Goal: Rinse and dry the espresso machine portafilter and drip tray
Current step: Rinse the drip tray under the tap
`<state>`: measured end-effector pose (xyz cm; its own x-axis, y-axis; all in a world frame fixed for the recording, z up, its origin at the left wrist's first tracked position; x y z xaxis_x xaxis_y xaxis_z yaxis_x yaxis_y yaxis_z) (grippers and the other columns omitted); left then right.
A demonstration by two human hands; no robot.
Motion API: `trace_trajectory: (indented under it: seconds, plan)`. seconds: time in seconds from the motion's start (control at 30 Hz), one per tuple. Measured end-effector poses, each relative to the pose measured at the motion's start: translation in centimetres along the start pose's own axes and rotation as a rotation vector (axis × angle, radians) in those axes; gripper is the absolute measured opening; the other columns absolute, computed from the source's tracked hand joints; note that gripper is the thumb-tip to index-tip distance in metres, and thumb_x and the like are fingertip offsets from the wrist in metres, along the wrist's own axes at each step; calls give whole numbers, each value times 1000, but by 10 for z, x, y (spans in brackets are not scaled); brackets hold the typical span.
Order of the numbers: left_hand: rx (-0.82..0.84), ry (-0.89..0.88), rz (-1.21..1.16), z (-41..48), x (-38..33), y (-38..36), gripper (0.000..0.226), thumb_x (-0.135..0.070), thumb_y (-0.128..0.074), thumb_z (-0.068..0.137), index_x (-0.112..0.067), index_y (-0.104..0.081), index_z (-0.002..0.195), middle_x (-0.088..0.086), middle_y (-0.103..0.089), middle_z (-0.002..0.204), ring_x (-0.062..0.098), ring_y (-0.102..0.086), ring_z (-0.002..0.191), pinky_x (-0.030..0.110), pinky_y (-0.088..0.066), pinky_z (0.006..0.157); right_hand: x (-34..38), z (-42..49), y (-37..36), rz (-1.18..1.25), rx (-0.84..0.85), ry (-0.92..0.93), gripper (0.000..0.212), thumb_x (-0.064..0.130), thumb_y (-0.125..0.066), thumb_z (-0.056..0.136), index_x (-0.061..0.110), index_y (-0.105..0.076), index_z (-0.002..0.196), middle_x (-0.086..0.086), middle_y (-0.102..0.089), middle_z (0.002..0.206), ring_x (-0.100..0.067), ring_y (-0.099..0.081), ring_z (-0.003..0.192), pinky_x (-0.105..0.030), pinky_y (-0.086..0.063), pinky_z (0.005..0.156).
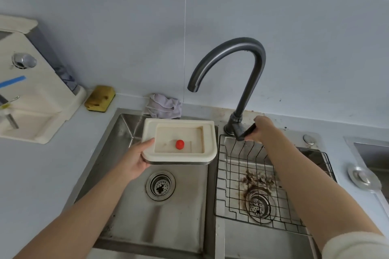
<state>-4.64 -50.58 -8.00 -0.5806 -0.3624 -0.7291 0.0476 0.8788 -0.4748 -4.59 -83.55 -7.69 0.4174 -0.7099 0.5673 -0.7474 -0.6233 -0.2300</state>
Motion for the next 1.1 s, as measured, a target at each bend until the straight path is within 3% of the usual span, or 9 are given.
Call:
trace_trajectory:
  seconds: [0.1, 0.37, 0.47, 0.57, 0.63, 0.73, 0.93, 1.0, 1.1]
  plan:
    - [-17, 4, 2, 1, -1, 5, 18, -10, -43, 93, -13, -61, 96, -1, -75, 74, 11, -71, 67, 23, -58, 55, 1, 6, 6, -25, -27, 63, 32, 5, -24, 93, 3, -27, 125, -25, -46, 125, -40, -64, 95, -56, -54, 76]
    - [-51, -4, -1, -8, -14, 23, 19, -13, -48, 90, -14, -60, 105, -1, -75, 81, 16, -68, 82, 25, -59, 61, 11, -8, 13, -312, -157, 229, 42, -6, -21, 92, -8, -24, 134, -27, -44, 114, -43, -50, 115, -58, -46, 93]
    - [-55, -13, -27, -11, -18, 26, 18, -12, -47, 91, -14, -59, 104, 1, -74, 82, 17, -67, 83, 24, -58, 58, 10, -14, 13, -324, -170, 254, 43, -6, -21, 93, -8, -26, 135, -29, -40, 127, -45, -46, 119, -61, -41, 96]
    - [-60, -23, -31, -12, -22, 27, 16, -11, -46, 92, -13, -60, 100, -1, -75, 76, 12, -71, 70, 23, -58, 56, 7, -18, 13, -286, -157, 236, 39, -4, -22, 94, -7, -29, 133, -22, -41, 107, -42, -46, 119, -61, -41, 96]
    - [-66, -22, -42, -12, -22, 29, 16, -11, -46, 92, -13, -59, 100, 0, -75, 74, 12, -72, 66, 23, -58, 55, 6, -20, 13, -266, -151, 223, 30, -4, -22, 94, -4, -38, 120, -18, -38, 102, -38, -49, 108, -61, -39, 98]
    - [-67, -21, -51, -13, -23, 30, 15, -10, -45, 92, -11, -59, 97, 1, -75, 72, 12, -72, 65, 24, -58, 53, 4, -23, 12, -240, -144, 218, 21, -4, -24, 95, 3, -37, 80, -10, -35, 81, -27, -43, 73, -58, -39, 100]
    - [-85, -23, -69, -14, -24, 38, 14, -10, -46, 92, -11, -59, 98, 2, -75, 73, 14, -72, 66, 26, -59, 55, 4, -20, 17, -234, -165, 245, 26, -4, -24, 95, 6, -33, 73, -6, -29, 74, -23, -36, 65, -59, -35, 102]
    - [-81, -21, -76, -14, -24, 38, 14, -10, -46, 93, -11, -59, 97, 2, -75, 72, 13, -72, 64, 25, -58, 53, 3, -21, 15, -219, -138, 235, 23, -4, -24, 95, 2, -36, 78, -10, -36, 78, -29, -44, 71, -60, -34, 103]
    - [-85, -25, -73, -15, -26, 37, 15, -10, -45, 94, -11, -59, 95, 2, -75, 70, 13, -72, 63, 24, -58, 52, 1, -24, 15, -211, -106, 233, 27, -2, -27, 96, -8, -40, 118, -25, -48, 120, -43, -48, 114, -60, -34, 103]
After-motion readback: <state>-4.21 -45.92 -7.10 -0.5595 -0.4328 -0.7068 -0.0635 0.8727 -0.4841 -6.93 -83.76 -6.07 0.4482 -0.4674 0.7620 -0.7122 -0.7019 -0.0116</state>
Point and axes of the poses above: each hand's wrist, its own z-axis towards the middle knuckle, its own y-axis out of the back of the hand, x = y × z, the point moved 8 cm from there along z, towards the middle knuckle
